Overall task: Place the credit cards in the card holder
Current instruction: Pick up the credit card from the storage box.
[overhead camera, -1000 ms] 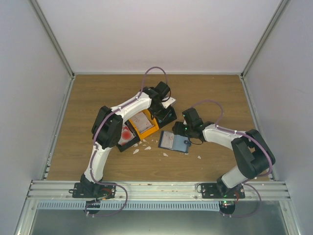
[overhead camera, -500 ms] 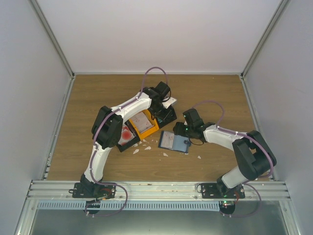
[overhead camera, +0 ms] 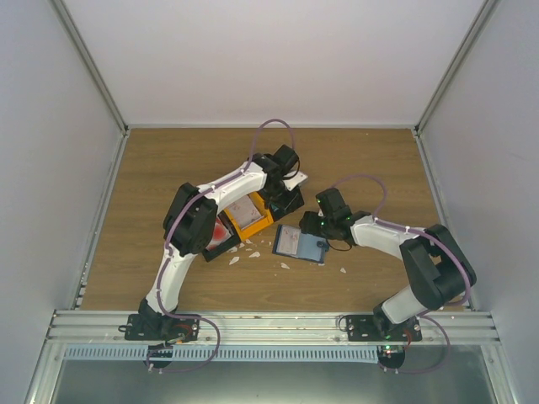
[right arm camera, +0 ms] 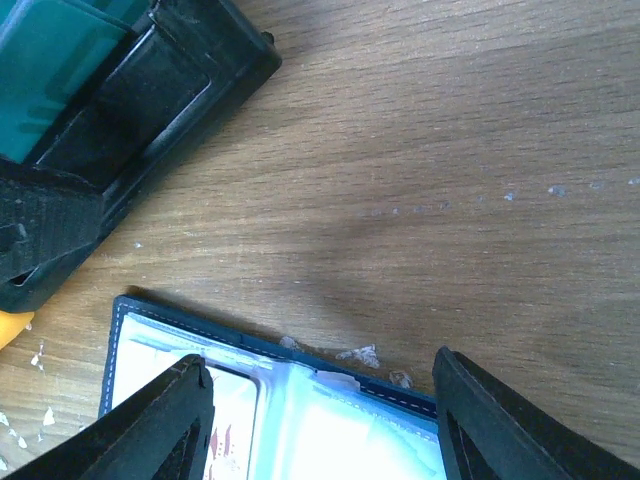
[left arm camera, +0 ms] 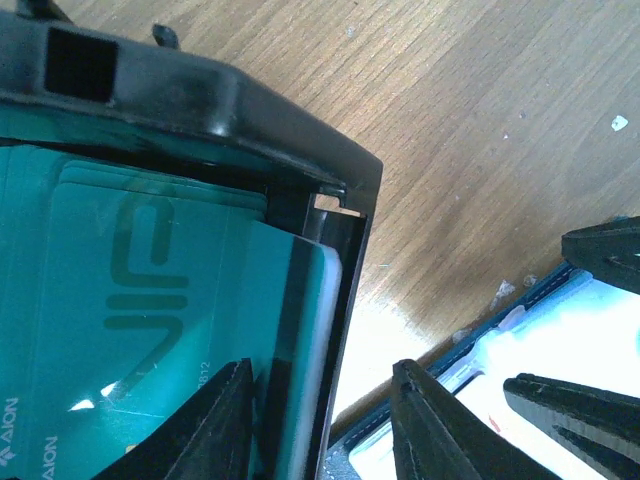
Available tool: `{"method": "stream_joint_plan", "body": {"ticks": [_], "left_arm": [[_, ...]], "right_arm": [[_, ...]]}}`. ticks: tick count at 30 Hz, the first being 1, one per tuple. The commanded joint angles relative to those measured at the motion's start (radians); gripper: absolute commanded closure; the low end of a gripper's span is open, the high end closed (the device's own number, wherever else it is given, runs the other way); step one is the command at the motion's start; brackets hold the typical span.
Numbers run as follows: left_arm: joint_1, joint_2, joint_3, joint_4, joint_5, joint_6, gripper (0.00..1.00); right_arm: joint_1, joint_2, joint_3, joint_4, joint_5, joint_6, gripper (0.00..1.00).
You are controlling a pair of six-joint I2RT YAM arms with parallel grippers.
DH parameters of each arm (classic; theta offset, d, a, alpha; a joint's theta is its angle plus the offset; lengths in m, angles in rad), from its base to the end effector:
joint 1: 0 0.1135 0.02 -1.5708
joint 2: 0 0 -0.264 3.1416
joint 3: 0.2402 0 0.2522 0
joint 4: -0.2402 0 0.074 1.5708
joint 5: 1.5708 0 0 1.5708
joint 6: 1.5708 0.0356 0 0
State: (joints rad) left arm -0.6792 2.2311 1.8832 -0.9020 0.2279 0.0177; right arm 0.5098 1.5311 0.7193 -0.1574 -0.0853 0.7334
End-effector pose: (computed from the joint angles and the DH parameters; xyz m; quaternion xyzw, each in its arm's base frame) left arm 0.3583 -0.2996 0.1918 0.3519 0.9156 -0.1577 0.1137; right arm 0.2460 0.1410 0.1506 0.0939 0.9497 0.2055 0.2169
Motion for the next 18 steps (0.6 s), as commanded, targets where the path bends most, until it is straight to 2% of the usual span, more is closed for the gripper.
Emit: {"method": "stream_joint_plan", "body": {"ticks": [1, 18], "left_arm": [[-0.006, -0.026, 0.006, -0.003, 0.027, 0.017, 0.6], [-0.006, -0.077, -0.013, -0.009, 0.038, 0.009, 0.63]], "right_arm": [[-0.011, -0.027, -0.01, -0.005, 0.021, 0.001, 0.39], [-0.01, -0.024, -0.006, -0.004, 0.016, 0.0, 0.39]]}}
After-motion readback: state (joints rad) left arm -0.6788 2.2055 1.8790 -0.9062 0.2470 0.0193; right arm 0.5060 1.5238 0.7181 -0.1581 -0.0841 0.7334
